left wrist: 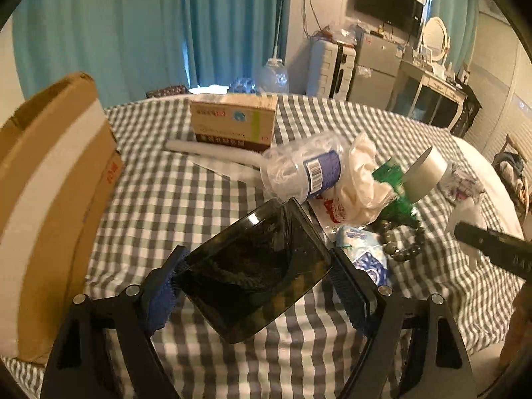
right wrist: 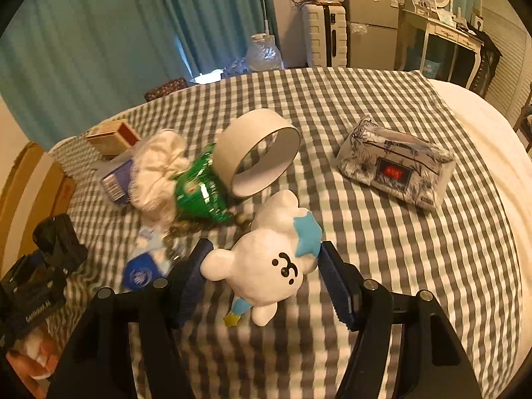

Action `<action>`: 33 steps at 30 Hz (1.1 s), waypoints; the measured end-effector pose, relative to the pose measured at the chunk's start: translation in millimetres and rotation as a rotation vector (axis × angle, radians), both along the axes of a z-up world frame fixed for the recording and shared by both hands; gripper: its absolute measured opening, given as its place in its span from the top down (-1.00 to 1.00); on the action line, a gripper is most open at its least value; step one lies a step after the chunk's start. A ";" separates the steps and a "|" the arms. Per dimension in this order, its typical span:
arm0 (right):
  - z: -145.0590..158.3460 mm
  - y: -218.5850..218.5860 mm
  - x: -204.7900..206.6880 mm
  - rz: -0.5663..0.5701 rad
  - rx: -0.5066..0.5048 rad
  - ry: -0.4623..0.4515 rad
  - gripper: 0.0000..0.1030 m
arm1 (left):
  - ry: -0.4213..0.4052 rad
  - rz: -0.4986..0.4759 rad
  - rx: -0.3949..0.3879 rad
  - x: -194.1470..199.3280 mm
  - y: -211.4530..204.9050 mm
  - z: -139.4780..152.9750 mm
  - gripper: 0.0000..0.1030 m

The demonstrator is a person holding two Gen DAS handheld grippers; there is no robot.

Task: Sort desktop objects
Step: 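Carry the black phone and bear toy with both grippers to the cardboard box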

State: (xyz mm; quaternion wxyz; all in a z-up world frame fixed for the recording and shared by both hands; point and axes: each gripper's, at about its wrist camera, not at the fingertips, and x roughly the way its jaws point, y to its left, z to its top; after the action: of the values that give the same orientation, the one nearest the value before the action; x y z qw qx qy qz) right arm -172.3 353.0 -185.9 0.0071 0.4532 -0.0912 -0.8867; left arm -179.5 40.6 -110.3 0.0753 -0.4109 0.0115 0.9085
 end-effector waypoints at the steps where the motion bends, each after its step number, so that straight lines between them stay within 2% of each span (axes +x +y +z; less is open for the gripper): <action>1: 3.7 -5.1 6.2 0.002 -0.004 0.008 -0.26 | 0.006 0.002 0.002 2.5 -1.5 3.4 -0.66; 6: 31.1 -17.9 29.6 0.017 -0.020 0.053 -0.26 | 0.058 -0.001 0.006 20.7 -6.5 30.5 -0.66; 12: 53.5 -32.0 39.5 0.042 -0.030 0.088 -0.26 | 0.084 0.008 0.024 33.8 -19.4 58.5 -0.66; 15: 73.7 -44.8 52.0 0.072 -0.029 0.127 -0.26 | 0.075 0.017 0.042 43.8 -26.2 71.5 -0.66; 24: 131.2 -78.2 76.7 0.156 -0.036 0.224 -0.26 | 0.160 0.023 0.051 67.2 -39.4 127.3 -0.66; 33: 161.9 -113.7 84.1 0.224 -0.028 0.268 -0.26 | 0.189 0.041 0.081 76.2 -68.6 150.8 -0.66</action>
State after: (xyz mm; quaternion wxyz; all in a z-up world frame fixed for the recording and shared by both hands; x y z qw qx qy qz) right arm -88.2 239.2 -24.0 0.1243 0.3381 -0.0504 -0.9315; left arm -103.3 -28.1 40.5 0.0720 -0.3200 -0.0265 0.9443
